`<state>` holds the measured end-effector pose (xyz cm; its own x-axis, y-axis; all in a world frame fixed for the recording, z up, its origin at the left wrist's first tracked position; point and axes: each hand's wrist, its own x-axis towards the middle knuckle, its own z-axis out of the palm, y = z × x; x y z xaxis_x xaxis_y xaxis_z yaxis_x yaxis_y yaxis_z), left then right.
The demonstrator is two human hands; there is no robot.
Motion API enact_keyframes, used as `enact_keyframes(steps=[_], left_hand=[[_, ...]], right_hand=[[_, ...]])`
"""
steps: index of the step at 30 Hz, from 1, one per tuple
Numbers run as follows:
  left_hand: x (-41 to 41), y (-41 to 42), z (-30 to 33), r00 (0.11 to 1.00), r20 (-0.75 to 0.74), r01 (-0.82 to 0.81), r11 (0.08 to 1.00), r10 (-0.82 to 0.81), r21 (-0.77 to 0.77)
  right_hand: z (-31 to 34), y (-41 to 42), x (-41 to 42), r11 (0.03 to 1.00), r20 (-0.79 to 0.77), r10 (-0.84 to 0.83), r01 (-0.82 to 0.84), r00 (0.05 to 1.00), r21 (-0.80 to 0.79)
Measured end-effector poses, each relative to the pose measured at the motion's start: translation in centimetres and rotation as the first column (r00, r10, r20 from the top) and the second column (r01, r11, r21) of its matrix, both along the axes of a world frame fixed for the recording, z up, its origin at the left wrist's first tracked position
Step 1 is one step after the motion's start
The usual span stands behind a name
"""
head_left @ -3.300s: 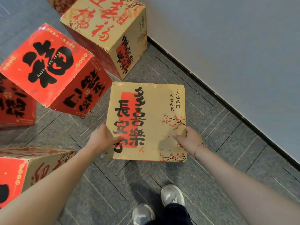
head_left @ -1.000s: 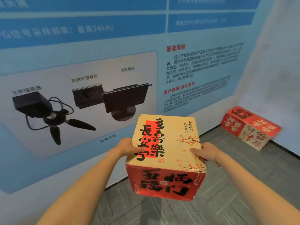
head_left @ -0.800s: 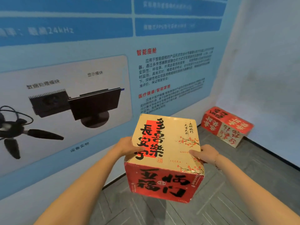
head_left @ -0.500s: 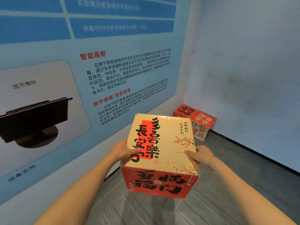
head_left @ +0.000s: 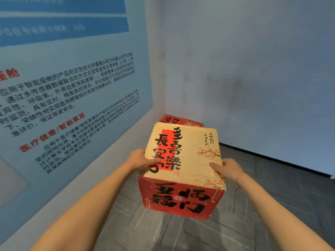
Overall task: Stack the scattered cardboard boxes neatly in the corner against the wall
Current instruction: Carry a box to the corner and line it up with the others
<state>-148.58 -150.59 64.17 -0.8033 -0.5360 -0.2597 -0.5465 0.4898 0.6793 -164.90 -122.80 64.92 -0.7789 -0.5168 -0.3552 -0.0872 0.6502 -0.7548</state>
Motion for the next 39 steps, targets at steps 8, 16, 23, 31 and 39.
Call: enact_keyframes(steps=[8,16,23,31,39], left_hand=[[-16.8,-3.0,0.1,0.986,0.041,0.162,0.986,-0.164,0.047],[-30.7,-3.5,-0.3,0.966,0.006,0.258,0.966,-0.258,0.023],[-41.1,-1.4,-0.9,0.965,-0.022,0.263,0.963,-0.262,0.053],[-52.0,-0.3,-1.7,0.981,0.004,0.191,0.978,-0.192,0.084],[-60.0,-0.2,-2.2,0.974,-0.009,0.225,0.97,-0.225,0.095]], right_hand=[[-0.3,-0.7,-12.8,0.992,0.016,-0.124,0.124,0.992,0.0],[-0.3,0.1,-23.6,0.969,0.006,-0.246,0.246,0.969,-0.016],[-1.8,1.7,-33.7,0.959,0.027,-0.277,0.278,0.961,-0.048],[-2.4,2.5,-46.0,0.969,0.012,-0.245,0.245,0.969,-0.015],[-2.7,1.8,-54.6,0.967,0.016,-0.255,0.255,0.967,0.025]])
